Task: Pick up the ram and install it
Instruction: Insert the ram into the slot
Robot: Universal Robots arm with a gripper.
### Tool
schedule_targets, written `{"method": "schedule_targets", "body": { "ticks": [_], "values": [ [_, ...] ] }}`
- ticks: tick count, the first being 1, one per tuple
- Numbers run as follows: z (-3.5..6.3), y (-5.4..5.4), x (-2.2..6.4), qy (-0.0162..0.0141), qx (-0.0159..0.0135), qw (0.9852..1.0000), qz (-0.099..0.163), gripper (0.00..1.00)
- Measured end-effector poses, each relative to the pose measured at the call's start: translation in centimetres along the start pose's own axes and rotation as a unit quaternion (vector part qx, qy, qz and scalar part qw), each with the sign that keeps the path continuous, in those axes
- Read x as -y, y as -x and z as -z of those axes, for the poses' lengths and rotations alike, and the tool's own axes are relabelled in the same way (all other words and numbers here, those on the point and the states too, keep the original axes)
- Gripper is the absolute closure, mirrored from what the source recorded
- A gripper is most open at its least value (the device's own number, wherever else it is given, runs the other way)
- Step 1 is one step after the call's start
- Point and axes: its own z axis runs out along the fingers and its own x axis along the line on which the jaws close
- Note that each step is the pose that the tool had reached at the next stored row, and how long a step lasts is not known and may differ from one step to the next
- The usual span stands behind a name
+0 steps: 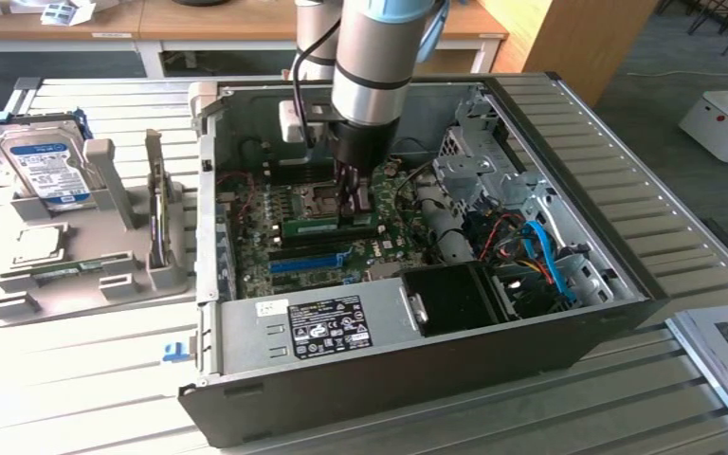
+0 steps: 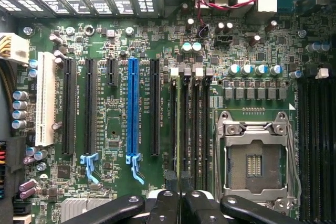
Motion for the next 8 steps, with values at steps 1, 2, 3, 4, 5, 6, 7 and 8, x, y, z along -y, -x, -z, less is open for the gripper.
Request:
{"method": "schedule_targets", "body": {
  "ticks": [1,2,3,4,5,6,7,8],
  "values": [
    [0.01,-0.04,0.00,0.0001,-0.0001,1.0000,0.000,0.88],
    [0.01,-0.07,-0.01,0.0000,-0.0001,1.0000,0.000,0.88],
    [0.01,-0.09,-0.01,0.0001,-0.0001,1.0000,0.000,0.88],
    [0.01,-0.11,-0.01,0.0001,-0.0001,1.0000,0.000,0.88],
    [0.01,-0.11,-0.01,0.0001,-0.0001,1.0000,0.000,0.88],
    [0.01,-0.11,0.00,0.0000,-0.0001,1.0000,0.000,0.88],
    [0.01,-0.11,0.00,0.0000,-0.0001,1.0000,0.000,0.88],
    [0.01,-0.12,0.00,0.0000,-0.0001,1.0000,0.000,0.88]
  ]
}}
